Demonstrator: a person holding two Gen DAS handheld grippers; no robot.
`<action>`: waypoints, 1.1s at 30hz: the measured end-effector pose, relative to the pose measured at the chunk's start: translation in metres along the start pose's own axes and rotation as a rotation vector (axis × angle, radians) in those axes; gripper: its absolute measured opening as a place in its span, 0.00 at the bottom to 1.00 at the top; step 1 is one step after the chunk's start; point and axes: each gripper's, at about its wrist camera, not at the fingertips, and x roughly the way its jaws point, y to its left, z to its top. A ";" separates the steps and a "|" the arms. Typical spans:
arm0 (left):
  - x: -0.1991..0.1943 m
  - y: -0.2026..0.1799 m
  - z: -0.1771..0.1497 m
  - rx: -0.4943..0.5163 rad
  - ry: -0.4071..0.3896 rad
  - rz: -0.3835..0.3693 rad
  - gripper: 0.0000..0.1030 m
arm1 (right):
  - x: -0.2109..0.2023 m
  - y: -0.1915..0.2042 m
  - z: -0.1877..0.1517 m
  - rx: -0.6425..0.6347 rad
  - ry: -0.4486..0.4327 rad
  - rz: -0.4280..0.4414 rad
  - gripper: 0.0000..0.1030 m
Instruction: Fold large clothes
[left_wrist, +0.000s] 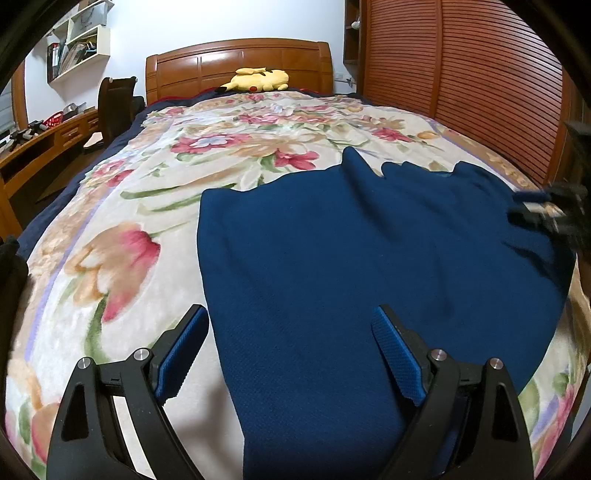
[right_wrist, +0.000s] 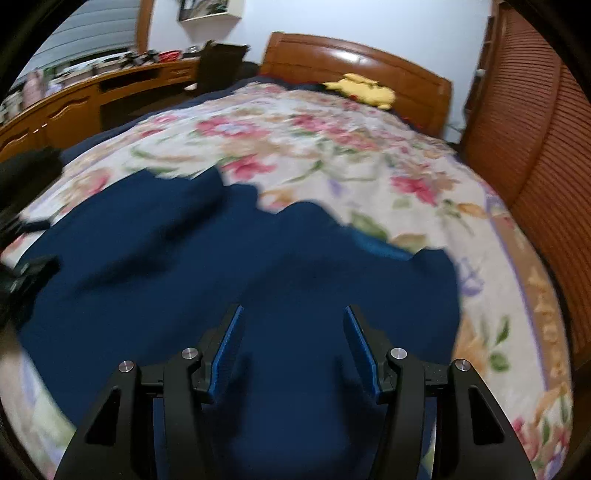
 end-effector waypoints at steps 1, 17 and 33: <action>-0.001 0.000 0.000 -0.001 -0.004 0.002 0.88 | -0.004 0.006 -0.009 -0.005 0.004 0.014 0.56; -0.061 -0.013 -0.016 0.013 -0.127 -0.040 0.88 | -0.035 0.013 -0.065 0.112 0.005 0.082 0.56; -0.059 -0.001 -0.044 -0.094 -0.043 0.023 0.69 | -0.020 0.012 -0.073 0.151 0.008 0.104 0.57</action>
